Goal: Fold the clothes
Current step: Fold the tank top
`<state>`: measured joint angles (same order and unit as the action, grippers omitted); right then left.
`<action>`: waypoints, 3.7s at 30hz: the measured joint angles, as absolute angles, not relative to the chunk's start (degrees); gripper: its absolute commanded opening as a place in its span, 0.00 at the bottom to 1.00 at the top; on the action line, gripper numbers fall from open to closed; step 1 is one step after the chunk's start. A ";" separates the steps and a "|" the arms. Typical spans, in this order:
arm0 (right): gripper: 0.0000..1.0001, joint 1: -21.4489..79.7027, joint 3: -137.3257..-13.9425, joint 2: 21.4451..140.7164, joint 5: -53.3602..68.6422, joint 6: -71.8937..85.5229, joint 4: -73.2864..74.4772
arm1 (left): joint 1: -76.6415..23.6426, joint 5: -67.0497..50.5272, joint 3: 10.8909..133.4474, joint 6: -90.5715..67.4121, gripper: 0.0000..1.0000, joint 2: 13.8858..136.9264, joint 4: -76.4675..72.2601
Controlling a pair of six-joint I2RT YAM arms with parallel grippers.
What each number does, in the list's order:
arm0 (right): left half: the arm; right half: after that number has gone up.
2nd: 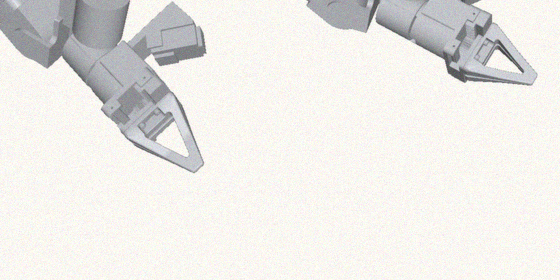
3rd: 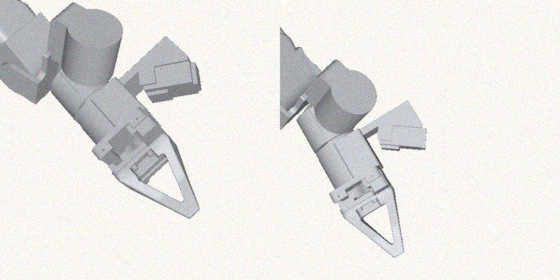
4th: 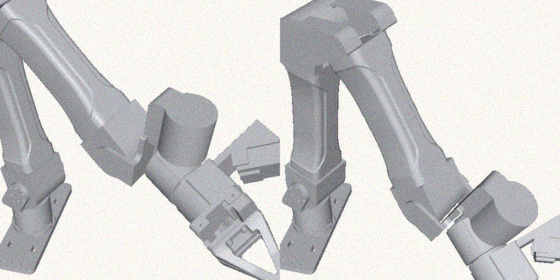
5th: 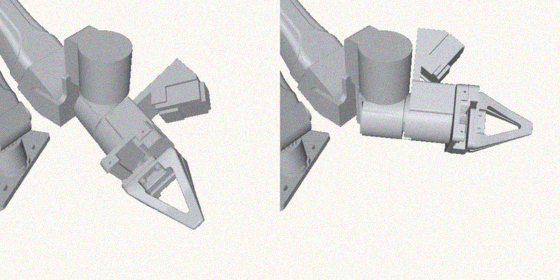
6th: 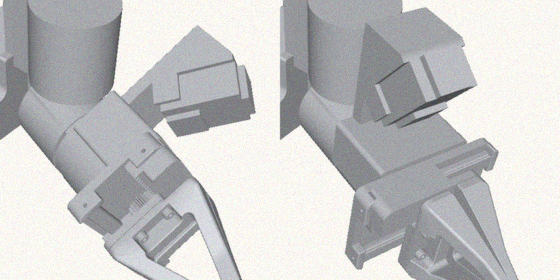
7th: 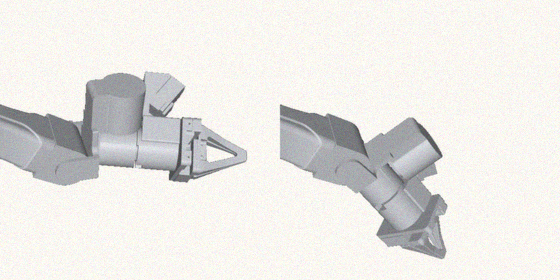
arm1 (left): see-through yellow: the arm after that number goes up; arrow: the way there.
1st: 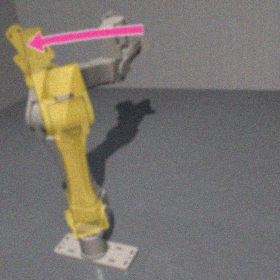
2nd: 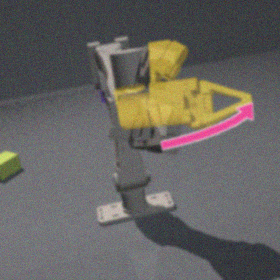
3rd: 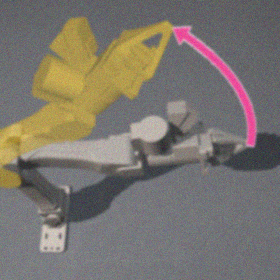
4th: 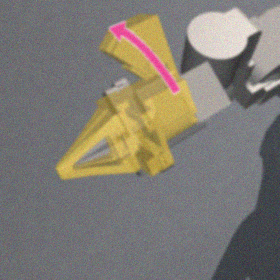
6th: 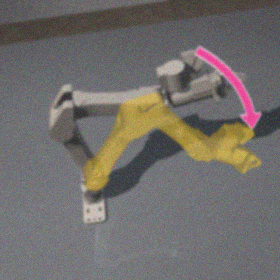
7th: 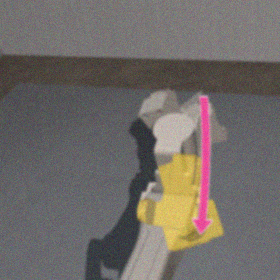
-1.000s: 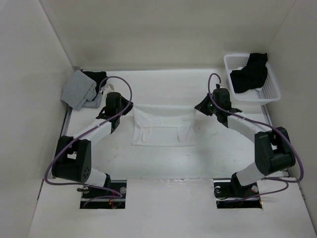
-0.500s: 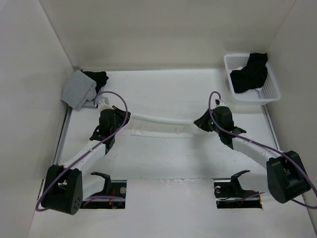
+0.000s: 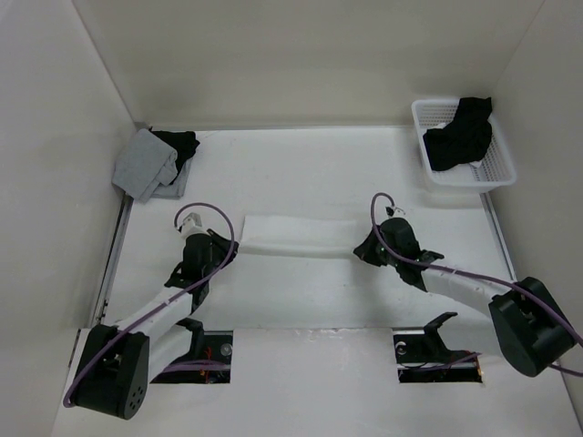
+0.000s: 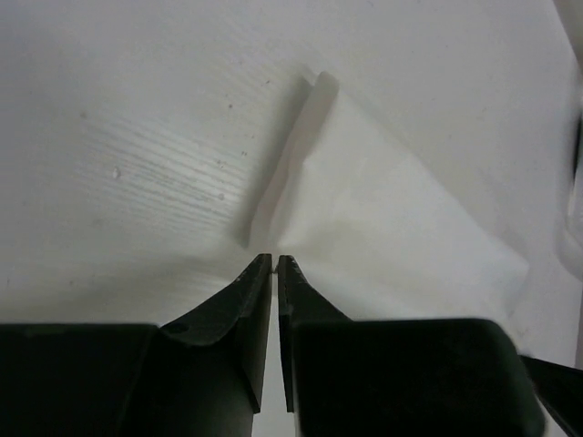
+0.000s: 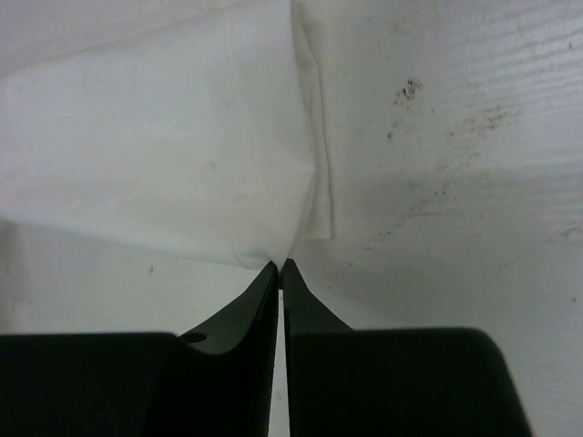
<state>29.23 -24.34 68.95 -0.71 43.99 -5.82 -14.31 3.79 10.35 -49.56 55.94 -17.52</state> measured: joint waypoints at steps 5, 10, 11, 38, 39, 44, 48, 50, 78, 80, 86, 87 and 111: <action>0.30 30.81 -23.00 68.31 -2.42 45.08 -4.29 | -13.67 3.40 8.14 -50.06 0.19 52.99 -16.01; 0.25 30.98 -22.72 61.21 -4.12 45.23 -1.41 | -16.56 4.60 9.28 -50.63 0.20 43.53 -12.82; 0.19 31.33 -22.92 60.29 -4.23 45.23 -1.54 | -18.70 5.32 10.33 -50.72 0.20 43.27 -12.40; 0.38 29.41 -18.59 69.69 -0.78 50.81 -18.83 | -17.67 7.25 14.26 -53.12 0.20 77.14 -34.09; 0.39 28.60 -18.65 68.71 -0.89 50.74 -18.83 | -17.43 6.98 14.22 -53.19 0.20 76.29 -34.00; 0.44 24.93 -20.29 71.94 -0.86 50.06 -17.65 | -18.70 6.24 14.22 -53.10 0.21 68.66 -33.32; 0.46 24.77 -22.31 77.69 0.30 50.17 -17.87 | -20.14 5.98 14.28 -52.34 0.21 66.13 -33.23; 0.37 24.77 -23.53 79.75 1.21 50.17 -18.76 | -20.60 5.87 14.28 -51.88 0.21 66.15 -32.99; 0.06 37.93 -53.71 73.06 -17.08 40.84 19.42 | -30.89 2.57 14.76 -52.56 0.23 60.29 -30.92; 0.06 41.21 -59.44 78.91 -18.76 40.27 22.41 | -30.81 2.09 14.76 -52.75 0.23 58.04 -29.98; 0.08 49.08 -76.12 96.71 -22.76 39.72 31.75 | -28.47 -0.54 14.52 -53.28 0.24 51.37 -28.69; 0.10 50.02 -78.85 99.26 -23.27 39.72 33.58 | -27.86 -0.99 14.31 -53.45 0.24 50.61 -28.69; 0.02 45.01 -61.52 98.43 -9.32 40.16 7.77 | -35.97 -1.80 15.57 -56.05 0.22 60.88 -28.45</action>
<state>45.01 -61.52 98.43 -9.32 40.16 7.77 -35.97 -1.80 15.57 -56.05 60.88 -28.45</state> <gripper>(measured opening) 0.023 0.228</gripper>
